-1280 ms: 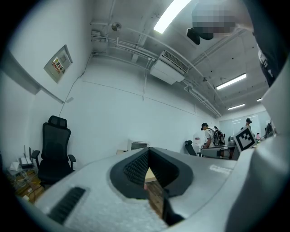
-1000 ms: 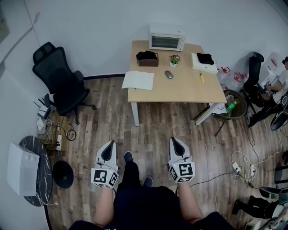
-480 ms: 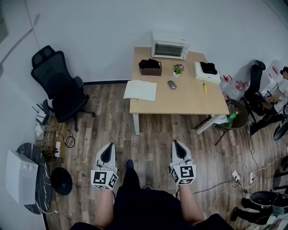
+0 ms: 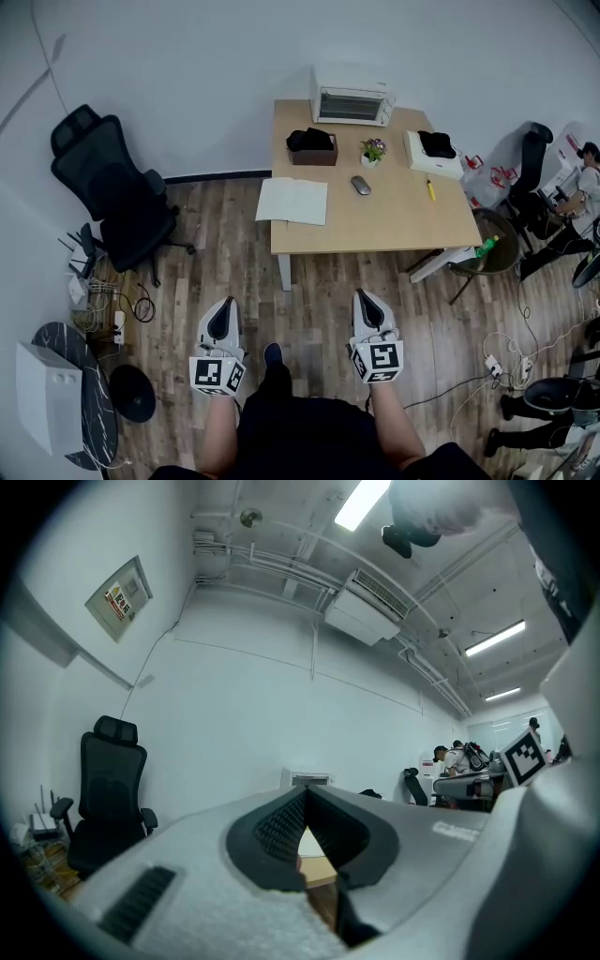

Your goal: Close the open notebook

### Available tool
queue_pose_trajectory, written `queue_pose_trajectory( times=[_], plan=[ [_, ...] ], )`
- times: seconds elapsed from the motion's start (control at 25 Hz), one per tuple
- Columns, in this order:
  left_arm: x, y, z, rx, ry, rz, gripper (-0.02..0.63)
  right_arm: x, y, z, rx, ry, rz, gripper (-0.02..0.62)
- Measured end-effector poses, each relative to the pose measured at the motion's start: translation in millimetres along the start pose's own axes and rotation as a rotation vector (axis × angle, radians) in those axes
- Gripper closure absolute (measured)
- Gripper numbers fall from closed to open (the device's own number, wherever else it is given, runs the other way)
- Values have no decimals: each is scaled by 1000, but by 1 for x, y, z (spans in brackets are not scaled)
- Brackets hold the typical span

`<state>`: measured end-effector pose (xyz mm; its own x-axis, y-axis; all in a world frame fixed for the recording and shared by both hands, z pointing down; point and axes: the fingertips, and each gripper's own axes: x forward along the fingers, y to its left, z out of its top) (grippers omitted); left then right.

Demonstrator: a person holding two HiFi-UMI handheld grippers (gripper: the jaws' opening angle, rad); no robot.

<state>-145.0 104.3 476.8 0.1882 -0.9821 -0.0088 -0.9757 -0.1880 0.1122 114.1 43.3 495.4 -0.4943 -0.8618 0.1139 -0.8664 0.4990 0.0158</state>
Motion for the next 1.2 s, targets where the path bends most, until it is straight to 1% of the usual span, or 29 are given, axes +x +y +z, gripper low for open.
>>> queue_pose_trajectory(
  times=[0.2,0.68,0.92,1.2],
  plan=[
    [33,27,4,5,-1,-19,618,39,-1,5,0,3,-28,600],
    [98,100,11,2,3,-91,617,123,20,16,-1,-5,-85,600],
    [120,116,9,-6,2,-117,617,140,27,15,-7,-2,-98,600],
    [139,120,0,-1,16,-147,617,156,19,9,-2,1,-117,600]
  ],
)
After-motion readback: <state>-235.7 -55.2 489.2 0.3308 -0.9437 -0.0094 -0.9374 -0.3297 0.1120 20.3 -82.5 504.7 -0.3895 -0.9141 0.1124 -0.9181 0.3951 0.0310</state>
